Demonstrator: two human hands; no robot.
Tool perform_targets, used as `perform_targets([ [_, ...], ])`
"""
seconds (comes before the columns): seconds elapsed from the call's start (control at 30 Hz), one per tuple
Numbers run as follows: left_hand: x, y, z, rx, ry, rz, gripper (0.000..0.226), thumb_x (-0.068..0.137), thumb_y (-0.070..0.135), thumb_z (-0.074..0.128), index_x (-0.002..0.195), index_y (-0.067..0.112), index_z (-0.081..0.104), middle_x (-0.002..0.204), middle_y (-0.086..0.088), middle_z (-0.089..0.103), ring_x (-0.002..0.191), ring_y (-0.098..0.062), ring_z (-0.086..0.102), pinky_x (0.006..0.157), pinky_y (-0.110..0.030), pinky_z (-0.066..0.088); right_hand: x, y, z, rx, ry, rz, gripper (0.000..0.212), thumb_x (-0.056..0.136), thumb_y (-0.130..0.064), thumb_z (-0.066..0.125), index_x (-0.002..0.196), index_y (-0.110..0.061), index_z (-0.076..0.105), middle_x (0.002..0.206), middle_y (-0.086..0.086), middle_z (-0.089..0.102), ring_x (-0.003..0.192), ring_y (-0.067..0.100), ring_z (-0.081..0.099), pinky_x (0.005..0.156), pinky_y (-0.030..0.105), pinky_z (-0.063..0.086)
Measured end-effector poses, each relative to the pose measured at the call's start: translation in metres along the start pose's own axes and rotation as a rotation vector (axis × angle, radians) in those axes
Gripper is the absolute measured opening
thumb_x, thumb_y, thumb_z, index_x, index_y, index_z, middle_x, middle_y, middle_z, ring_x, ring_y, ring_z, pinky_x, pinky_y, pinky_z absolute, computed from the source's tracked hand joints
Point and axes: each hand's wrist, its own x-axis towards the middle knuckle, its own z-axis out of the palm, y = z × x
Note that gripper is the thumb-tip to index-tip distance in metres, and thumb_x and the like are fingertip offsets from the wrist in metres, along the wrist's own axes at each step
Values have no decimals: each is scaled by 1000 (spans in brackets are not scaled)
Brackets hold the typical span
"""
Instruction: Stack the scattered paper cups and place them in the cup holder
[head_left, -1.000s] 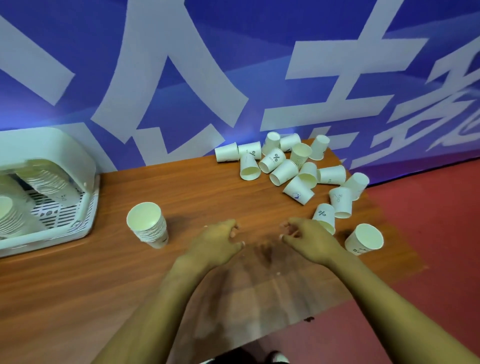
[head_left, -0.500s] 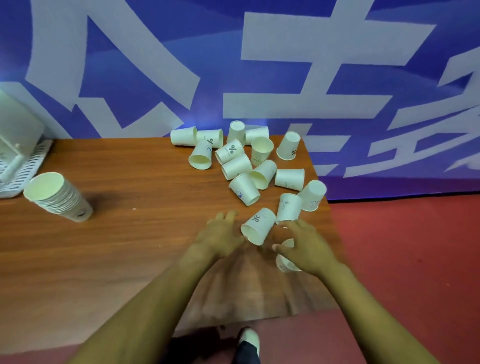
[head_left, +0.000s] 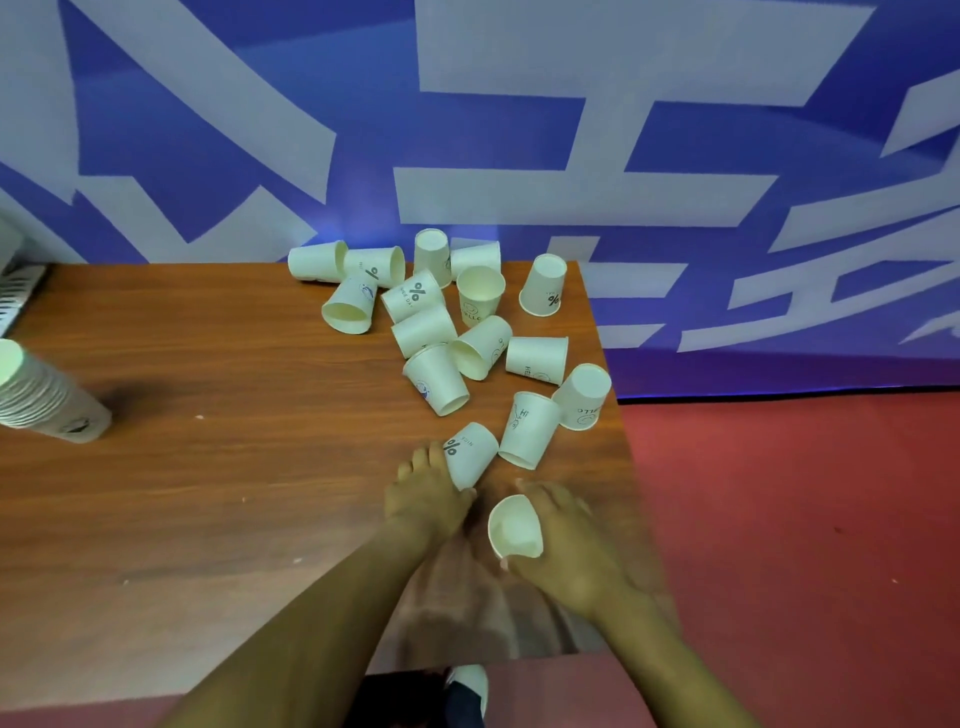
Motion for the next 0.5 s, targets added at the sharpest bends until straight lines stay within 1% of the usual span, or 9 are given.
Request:
perform_targets([
  [0.07,1,-1,1,1,5,10,80,89,49,54,148,15,13,146,-5,29,132,-27,33,103,-40,36,1,0,2,2,-1,-1,85,76,-46,70,147,-26,28,146,-10,32,134,13,32,110,30,31],
  [0.17,-2,-8,-8,-17,3,19,79,87,51,57,146,16,19,141,-7,33,128,-29,37,101,-40,37,3,-4,3,4,-7,10,81,78,-43,66,147,-24,29,146,-8,35,133,13,35,108,28,33],
  [0.3,-11,-26,-38,-130,-8,50,78,81,47,67,142,17,29,135,-9,35,123,-33,40,101,-38,37,6,-17,-4,26,61,52,77,74,-42,70,142,-24,38,137,-5,44,123,16,44,100,25,39],
  [0.4,-21,-49,-71,-246,45,86,86,75,43,74,143,20,26,135,-7,36,125,-32,39,100,-39,40,12,-38,-14,72,99,58,76,73,-37,73,140,-21,41,134,-3,45,120,17,45,96,26,41],
  [0.5,-33,-75,-107,-298,131,150,90,71,42,76,142,20,26,134,-5,41,125,-29,39,97,-38,41,17,-70,-24,62,111,56,77,75,-40,70,143,-20,38,137,-3,39,123,20,44,99,30,42],
])
